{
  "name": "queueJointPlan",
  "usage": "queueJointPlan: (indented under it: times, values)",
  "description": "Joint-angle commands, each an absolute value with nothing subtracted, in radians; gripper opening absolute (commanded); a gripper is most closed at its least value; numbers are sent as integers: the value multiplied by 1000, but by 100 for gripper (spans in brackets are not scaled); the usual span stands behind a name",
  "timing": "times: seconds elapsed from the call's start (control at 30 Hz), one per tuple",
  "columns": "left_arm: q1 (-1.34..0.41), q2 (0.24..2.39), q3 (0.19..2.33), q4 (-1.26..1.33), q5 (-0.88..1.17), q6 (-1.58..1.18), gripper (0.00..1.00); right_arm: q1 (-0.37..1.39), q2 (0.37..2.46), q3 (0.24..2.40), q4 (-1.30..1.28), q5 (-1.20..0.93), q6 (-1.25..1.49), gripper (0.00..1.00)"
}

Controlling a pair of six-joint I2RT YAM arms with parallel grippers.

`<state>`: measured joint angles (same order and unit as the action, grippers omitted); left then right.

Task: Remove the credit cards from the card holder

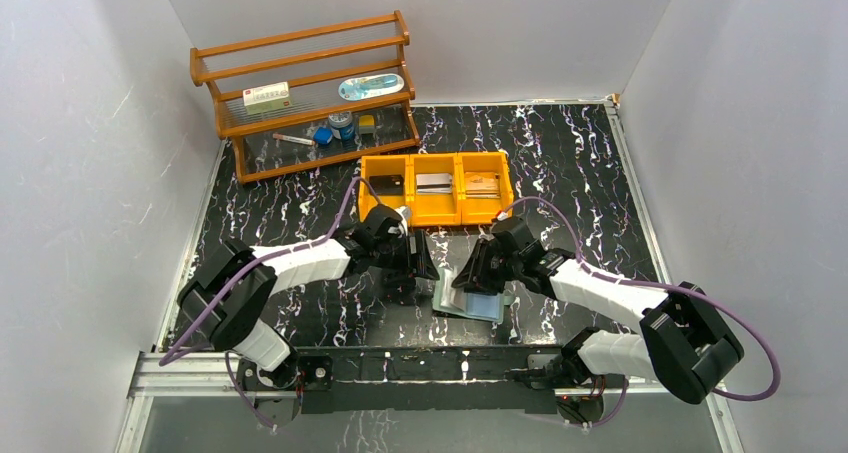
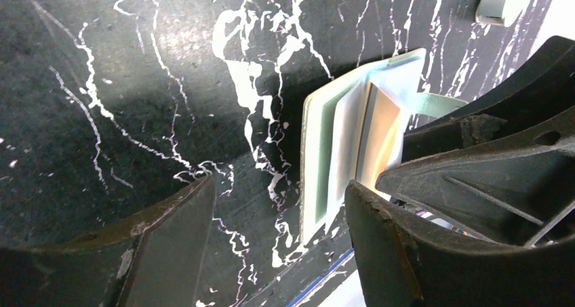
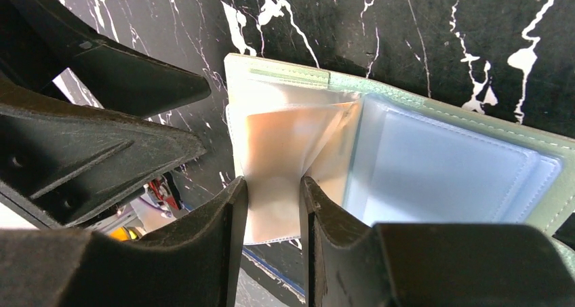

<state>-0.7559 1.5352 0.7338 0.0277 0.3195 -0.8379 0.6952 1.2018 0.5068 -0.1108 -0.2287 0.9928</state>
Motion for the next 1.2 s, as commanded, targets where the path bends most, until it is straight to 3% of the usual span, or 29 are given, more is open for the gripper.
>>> queueJointPlan:
  times: [0.0,0.3,0.43,0.77,1.17]
  values:
    - [-759,1564,727,91,395,-854,67,686,1192,501,-53,-258,1002,40]
    - [-774,1640,672,304,562,-918,62,680,1189,486,-31,-270,1011,40]
    - [-787,1666,679,344,577,-929,51,677,1191,485,-25,-278,1011,39]
    - [-788,1601,698,192,448,-871,0,672,1185,500,-49,-269,1006,42]
    - [-788,1391,720,-38,246,-806,0,670,1168,597,-270,-155,948,51]
